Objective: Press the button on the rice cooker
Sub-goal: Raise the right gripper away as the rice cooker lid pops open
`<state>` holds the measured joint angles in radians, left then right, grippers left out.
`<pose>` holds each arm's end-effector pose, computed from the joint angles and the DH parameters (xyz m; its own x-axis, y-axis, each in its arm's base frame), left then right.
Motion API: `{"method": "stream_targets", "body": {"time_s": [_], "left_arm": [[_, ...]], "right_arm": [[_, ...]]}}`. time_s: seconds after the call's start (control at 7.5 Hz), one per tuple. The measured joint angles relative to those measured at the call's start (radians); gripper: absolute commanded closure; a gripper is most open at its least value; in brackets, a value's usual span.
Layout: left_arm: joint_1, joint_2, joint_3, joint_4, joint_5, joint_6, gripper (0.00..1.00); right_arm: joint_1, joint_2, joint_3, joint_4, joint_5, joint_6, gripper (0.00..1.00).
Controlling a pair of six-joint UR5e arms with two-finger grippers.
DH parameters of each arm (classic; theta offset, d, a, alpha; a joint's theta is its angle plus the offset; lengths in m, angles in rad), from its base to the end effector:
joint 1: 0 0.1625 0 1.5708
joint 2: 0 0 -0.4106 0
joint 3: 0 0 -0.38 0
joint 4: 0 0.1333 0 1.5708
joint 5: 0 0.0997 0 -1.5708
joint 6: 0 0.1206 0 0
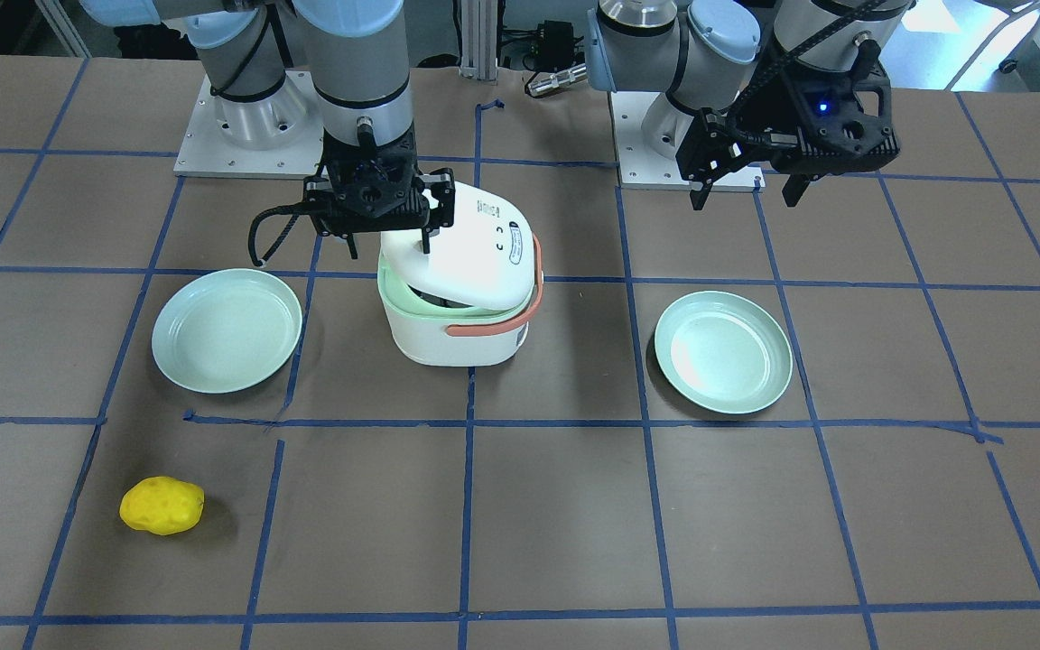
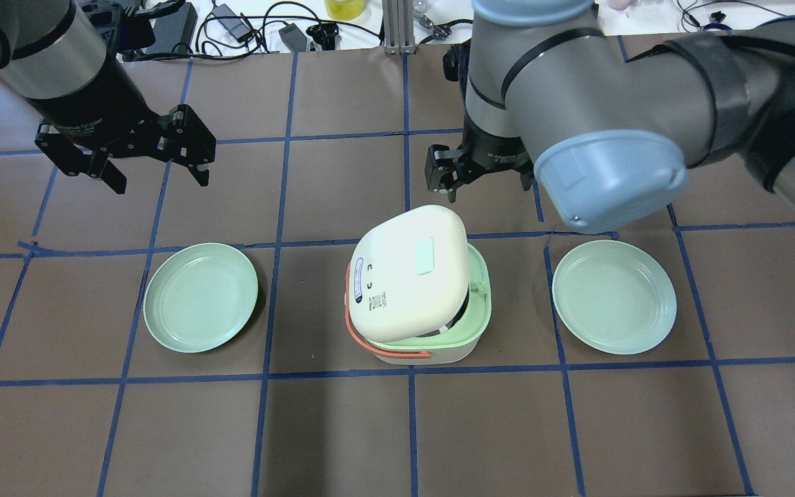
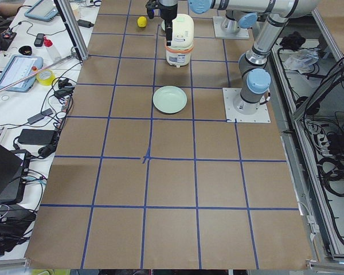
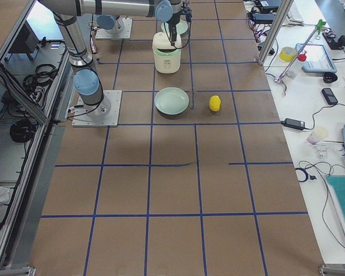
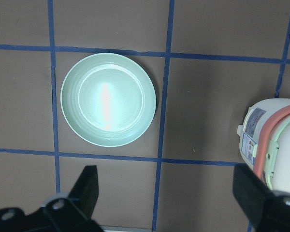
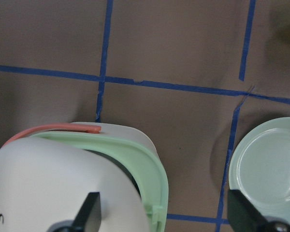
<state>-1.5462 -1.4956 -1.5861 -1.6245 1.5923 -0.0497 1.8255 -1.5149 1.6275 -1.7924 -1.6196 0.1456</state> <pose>-0.1196 -0.4520 0.4747 -0.9970 -0.0744 -0.0212 -0.0742 0.9972 -0.0072 0.2525 -0.4641 0.4209 -0.9940 -0.1043 0.0322 -0.1074 0.9876 -0.1147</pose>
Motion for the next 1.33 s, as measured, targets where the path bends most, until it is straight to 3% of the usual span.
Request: {"method": "stream_targets", "body": {"time_s": [0.53, 1.33], "left_arm": [[0.000, 0.000, 0.000, 0.000, 0.000, 0.000, 0.00], [0.000, 0.000, 0.000, 0.000, 0.000, 0.001, 0.00]], "right_arm": [[-0.185, -0.002, -0.164, 0.144, 0.009, -0.176, 0.00], [-0.218, -0.006, -0.174, 0.164, 0.024, -0.191, 0.00]]}}
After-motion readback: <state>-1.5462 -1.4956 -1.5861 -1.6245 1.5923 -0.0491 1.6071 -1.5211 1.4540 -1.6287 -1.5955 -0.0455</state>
